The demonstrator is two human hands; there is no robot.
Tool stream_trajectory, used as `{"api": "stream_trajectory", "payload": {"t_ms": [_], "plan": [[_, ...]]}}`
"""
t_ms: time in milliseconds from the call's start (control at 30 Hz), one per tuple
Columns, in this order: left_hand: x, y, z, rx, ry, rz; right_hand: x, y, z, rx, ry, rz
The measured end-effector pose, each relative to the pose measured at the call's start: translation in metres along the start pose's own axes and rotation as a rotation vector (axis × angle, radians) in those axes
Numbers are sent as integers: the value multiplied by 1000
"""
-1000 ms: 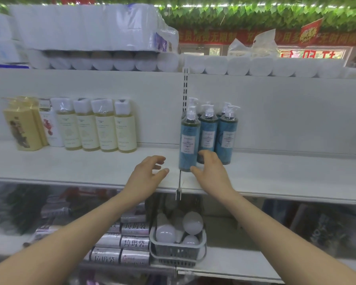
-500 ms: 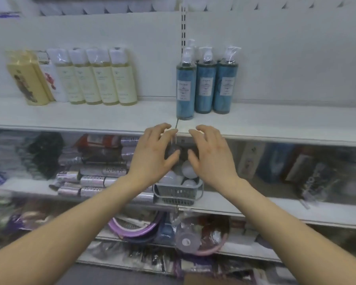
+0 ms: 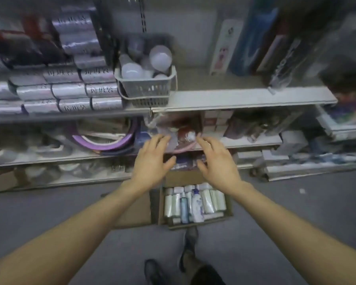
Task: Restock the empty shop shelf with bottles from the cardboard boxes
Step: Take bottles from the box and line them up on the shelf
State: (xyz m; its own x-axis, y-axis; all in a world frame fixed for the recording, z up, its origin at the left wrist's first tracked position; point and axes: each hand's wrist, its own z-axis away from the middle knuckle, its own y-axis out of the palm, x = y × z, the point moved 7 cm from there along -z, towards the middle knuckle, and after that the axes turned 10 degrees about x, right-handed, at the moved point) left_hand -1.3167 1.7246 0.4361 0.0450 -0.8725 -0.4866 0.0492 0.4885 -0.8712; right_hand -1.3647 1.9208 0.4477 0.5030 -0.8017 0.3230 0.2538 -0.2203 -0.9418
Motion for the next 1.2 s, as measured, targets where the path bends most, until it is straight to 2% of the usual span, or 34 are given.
{"api": "stream_trajectory", "payload": {"t_ms": [100, 300, 533, 700, 833, 967, 1200], "plan": [[14, 81, 24, 183, -95, 46, -50, 69, 39, 153, 100, -66], [45, 206, 49, 443, -301, 80, -130, 178, 76, 407, 265, -214], [71, 356, 71, 547, -433, 129, -212, 307, 107, 581, 323, -300], [103, 455, 92, 621, -536, 160, -236, 404, 118, 666, 344, -355], [141, 531, 100, 708, -564, 179, -251, 490, 116, 713, 392, -415], [189, 591, 94, 662, -636, 347, -265, 570, 111, 727, 466, -487], [248, 676, 57, 597, -571, 363, -301, 659, 77, 548, 606, -527]]}}
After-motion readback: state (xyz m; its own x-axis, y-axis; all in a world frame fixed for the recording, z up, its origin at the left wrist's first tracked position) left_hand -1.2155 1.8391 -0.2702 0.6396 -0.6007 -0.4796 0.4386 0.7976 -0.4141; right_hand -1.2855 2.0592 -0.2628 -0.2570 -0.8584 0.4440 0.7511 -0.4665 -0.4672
